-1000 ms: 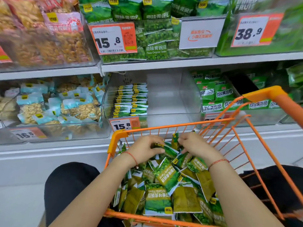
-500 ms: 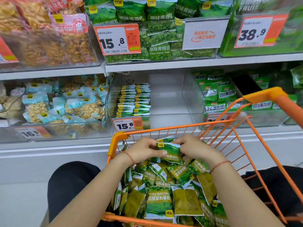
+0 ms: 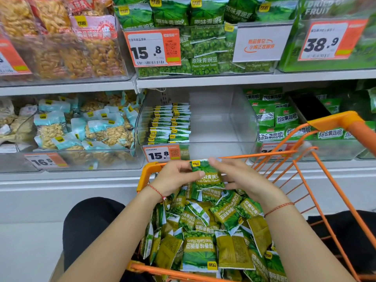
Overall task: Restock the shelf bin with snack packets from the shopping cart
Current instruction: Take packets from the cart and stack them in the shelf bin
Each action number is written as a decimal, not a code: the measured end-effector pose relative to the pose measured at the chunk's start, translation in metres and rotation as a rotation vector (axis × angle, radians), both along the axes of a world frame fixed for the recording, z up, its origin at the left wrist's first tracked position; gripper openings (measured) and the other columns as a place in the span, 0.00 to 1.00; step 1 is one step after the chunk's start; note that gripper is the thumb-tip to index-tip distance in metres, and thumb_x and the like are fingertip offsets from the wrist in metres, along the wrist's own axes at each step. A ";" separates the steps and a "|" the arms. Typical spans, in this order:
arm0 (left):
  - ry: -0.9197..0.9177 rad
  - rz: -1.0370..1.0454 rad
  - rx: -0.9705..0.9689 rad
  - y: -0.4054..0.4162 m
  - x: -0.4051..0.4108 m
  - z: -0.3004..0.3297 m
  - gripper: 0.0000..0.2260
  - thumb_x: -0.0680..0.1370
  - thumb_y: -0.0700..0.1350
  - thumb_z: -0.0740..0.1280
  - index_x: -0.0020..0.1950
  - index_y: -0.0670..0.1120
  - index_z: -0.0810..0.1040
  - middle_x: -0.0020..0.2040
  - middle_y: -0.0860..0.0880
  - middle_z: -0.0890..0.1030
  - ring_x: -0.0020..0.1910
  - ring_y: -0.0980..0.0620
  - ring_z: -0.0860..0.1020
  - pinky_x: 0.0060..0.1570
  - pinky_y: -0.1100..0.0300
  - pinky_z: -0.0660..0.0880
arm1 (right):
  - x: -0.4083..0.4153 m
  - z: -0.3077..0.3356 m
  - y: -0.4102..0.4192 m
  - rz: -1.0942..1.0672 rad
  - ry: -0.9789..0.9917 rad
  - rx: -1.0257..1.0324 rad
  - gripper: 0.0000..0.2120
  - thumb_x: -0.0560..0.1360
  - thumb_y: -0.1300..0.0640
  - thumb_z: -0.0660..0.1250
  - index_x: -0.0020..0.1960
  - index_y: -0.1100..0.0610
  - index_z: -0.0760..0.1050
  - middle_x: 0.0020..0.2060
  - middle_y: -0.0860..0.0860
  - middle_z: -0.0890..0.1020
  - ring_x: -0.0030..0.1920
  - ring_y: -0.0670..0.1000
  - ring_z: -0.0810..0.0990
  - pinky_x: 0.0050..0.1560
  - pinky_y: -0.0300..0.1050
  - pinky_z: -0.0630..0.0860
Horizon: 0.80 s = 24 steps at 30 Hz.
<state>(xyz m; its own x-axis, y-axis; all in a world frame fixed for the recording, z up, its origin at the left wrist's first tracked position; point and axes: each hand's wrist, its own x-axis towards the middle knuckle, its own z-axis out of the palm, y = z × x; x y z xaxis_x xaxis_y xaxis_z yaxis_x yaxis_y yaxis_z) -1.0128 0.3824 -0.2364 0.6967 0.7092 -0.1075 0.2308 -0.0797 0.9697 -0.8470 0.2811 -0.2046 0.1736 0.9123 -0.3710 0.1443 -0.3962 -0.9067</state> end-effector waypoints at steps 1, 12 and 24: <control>-0.023 0.023 0.003 0.000 0.000 0.001 0.09 0.72 0.42 0.74 0.39 0.38 0.79 0.31 0.49 0.77 0.31 0.56 0.73 0.36 0.65 0.69 | -0.003 0.000 0.000 0.035 -0.048 0.036 0.22 0.69 0.40 0.70 0.57 0.49 0.72 0.53 0.45 0.79 0.57 0.49 0.77 0.51 0.42 0.75; -0.237 0.077 0.111 0.007 0.002 0.053 0.28 0.74 0.31 0.68 0.71 0.47 0.65 0.31 0.63 0.70 0.35 0.62 0.78 0.42 0.76 0.68 | -0.010 0.021 0.027 -0.024 -0.056 0.356 0.15 0.69 0.60 0.75 0.55 0.56 0.78 0.49 0.50 0.84 0.48 0.45 0.82 0.46 0.33 0.77; 0.789 -0.123 0.915 0.127 0.014 0.058 0.13 0.75 0.57 0.68 0.54 0.52 0.82 0.55 0.48 0.80 0.59 0.45 0.72 0.57 0.54 0.71 | 0.047 0.048 0.119 -0.218 -0.308 0.331 0.12 0.64 0.60 0.79 0.42 0.53 0.78 0.38 0.52 0.81 0.40 0.48 0.77 0.41 0.43 0.71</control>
